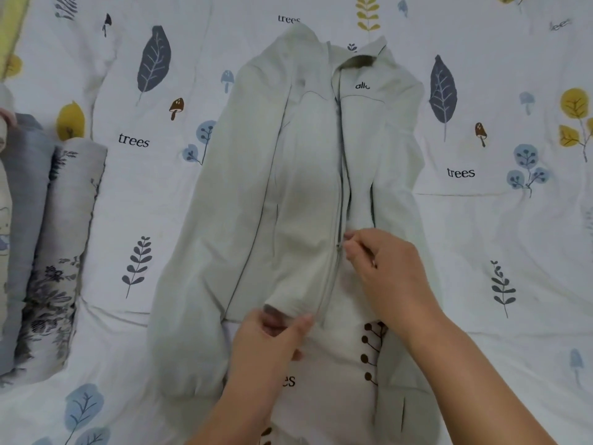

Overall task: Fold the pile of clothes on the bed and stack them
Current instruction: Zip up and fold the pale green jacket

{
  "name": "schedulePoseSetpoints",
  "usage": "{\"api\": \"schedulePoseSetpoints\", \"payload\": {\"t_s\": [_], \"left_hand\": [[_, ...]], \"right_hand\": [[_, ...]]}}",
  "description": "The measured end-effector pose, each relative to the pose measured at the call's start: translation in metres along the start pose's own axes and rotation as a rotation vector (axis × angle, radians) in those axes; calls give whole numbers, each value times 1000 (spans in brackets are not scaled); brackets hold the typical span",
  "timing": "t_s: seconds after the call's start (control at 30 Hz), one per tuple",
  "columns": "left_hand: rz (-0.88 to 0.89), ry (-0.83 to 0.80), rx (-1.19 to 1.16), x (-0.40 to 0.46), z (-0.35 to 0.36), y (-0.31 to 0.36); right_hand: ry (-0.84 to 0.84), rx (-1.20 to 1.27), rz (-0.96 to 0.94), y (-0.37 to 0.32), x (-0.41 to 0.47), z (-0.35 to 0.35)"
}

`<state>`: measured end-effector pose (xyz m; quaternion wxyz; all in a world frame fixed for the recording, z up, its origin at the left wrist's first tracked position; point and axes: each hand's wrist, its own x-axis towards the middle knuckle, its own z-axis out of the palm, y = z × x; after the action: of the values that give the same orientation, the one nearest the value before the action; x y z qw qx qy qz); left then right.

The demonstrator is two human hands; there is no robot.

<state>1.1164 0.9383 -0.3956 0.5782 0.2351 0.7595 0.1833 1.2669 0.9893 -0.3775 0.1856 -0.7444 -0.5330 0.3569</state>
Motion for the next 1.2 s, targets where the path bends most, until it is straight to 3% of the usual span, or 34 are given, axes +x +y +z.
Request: {"api": "schedulePoseSetpoints", "payload": {"t_s": [0.1, 0.17, 0.23, 0.3, 0.5, 0.7, 0.77, 1.1, 1.2], "left_hand": [[233, 302, 263, 4, -3, 7], [525, 280, 358, 4, 2, 19], [678, 140, 454, 7, 13, 31], [655, 19, 442, 14, 23, 42], [605, -99, 442, 29, 24, 44], [495, -274, 445, 40, 6, 44], [480, -304, 452, 45, 3, 46], [647, -108, 339, 86, 48, 117], [726, -79, 402, 99, 63, 144]], "right_hand": [[-32, 66, -25, 2, -7, 4], [-51, 93, -27, 0, -8, 4], [-70, 137, -25, -3, -7, 4], [-76, 162, -39, -6, -5, 3], [-46, 58, -91, -4, 29, -4], [233, 56, -83, -6, 116, -20], [252, 77, -65, -6, 133, -24], [177, 59, -172, -8, 129, -15], [149, 95, -186, -8, 131, -18]]}}
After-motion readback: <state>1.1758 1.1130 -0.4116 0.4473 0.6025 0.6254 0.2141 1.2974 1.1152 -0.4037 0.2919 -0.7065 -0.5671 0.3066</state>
